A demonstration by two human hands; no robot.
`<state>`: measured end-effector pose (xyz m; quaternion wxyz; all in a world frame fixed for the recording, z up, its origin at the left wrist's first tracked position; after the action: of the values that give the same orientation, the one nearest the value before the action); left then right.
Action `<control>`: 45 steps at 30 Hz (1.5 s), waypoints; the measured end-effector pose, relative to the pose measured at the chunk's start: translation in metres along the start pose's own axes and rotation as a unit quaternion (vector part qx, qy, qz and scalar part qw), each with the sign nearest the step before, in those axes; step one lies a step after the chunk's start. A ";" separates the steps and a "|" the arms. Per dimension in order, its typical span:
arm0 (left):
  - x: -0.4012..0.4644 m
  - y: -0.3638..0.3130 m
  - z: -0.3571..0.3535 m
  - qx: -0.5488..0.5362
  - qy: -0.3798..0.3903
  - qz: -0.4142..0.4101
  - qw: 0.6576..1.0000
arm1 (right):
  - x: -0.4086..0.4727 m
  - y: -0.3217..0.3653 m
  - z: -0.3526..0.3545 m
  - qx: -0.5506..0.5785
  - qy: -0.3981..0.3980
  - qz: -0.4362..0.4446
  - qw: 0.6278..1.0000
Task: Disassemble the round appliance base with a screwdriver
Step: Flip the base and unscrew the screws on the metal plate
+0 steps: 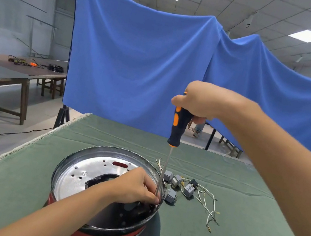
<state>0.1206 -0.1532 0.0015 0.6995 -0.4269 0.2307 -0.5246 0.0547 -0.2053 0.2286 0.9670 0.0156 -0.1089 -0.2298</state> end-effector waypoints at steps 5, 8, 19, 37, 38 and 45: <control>0.002 0.004 0.001 0.008 0.018 0.003 1.000 | -0.009 -0.013 0.005 -0.009 0.079 -0.041 0.996; 0.001 0.004 0.000 0.002 0.029 0.000 1.000 | -0.008 -0.009 0.009 -0.201 -0.054 -0.047 0.977; 0.004 0.012 0.005 0.024 -0.008 0.032 0.999 | -0.008 0.002 0.001 -0.058 0.078 0.002 0.995; 0.000 0.006 0.003 0.029 -0.029 0.040 0.998 | -0.003 0.005 0.006 -0.086 0.051 -0.004 0.995; 0.000 0.006 0.003 0.030 -0.032 0.041 0.998 | -0.006 0.007 0.009 -0.065 0.072 0.007 0.995; 0.000 0.006 0.004 0.023 -0.058 0.049 0.997 | -0.017 0.004 0.004 -0.161 0.061 -0.058 0.983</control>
<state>0.1264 -0.1509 -0.0014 0.7464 -0.4282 0.1983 -0.4692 0.0406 -0.1944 0.2293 0.9467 -0.1198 -0.0107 -0.2987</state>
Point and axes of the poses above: each hand's wrist, its own x-axis towards the middle knuckle, its own z-axis out of the back of the hand, y = z × x, the point moved 5 cm from there along x, towards the middle knuckle, and after that the axes turned 1 degree about y, right-handed, at the moved point
